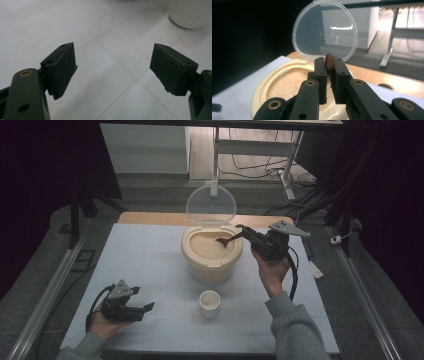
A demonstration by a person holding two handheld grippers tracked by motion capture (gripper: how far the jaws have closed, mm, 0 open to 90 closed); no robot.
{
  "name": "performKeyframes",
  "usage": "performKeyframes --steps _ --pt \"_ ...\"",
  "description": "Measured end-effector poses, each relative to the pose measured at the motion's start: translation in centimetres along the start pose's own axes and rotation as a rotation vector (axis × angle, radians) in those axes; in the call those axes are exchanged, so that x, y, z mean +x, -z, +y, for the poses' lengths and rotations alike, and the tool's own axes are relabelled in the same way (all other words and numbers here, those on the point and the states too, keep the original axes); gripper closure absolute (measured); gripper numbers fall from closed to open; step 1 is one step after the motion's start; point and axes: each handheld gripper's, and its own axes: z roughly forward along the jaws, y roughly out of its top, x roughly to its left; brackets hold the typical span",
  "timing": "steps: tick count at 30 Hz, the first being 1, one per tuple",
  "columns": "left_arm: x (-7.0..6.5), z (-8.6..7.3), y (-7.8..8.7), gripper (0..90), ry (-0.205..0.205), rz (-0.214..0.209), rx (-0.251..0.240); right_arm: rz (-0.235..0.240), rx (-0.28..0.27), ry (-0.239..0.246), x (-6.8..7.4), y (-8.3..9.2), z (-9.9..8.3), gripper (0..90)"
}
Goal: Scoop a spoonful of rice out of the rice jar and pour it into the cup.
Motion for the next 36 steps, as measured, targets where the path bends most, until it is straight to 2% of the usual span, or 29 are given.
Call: performKeyframes --steps 4,7,17,25,29,33,36 --pt "0.0 0.0 0.0 20.4 0.001 0.000 0.000 0.024 0.013 -0.113 -0.9 -0.2 -0.5 83.4" --pt "-0.1 0.0 -0.1 20.3 0.000 0.001 0.003 0.034 0.015 -0.173 -1.4 -0.2 -0.8 83.2" --pt "0.0 0.0 0.0 20.3 0.000 0.000 0.000 0.063 0.017 -0.326 -2.3 -0.7 -1.7 83.0" --pt "0.0 0.0 0.0 20.0 -0.001 0.001 0.000 0.064 0.006 -0.451 -3.3 -0.7 -2.1 83.3" --pt "0.0 0.0 0.0 20.0 -0.002 0.000 -0.001 0.065 0.005 -0.498 -3.7 -0.6 -2.2 83.4" --pt "-0.1 0.1 0.0 20.0 -0.003 0.001 -0.001 0.092 -0.004 -0.572 -4.1 -0.3 -2.2 83.5" --pt "-0.1 0.1 0.0 20.0 -0.004 0.000 -0.001 0.093 -0.001 -0.594 -4.4 -0.2 -2.3 83.5"
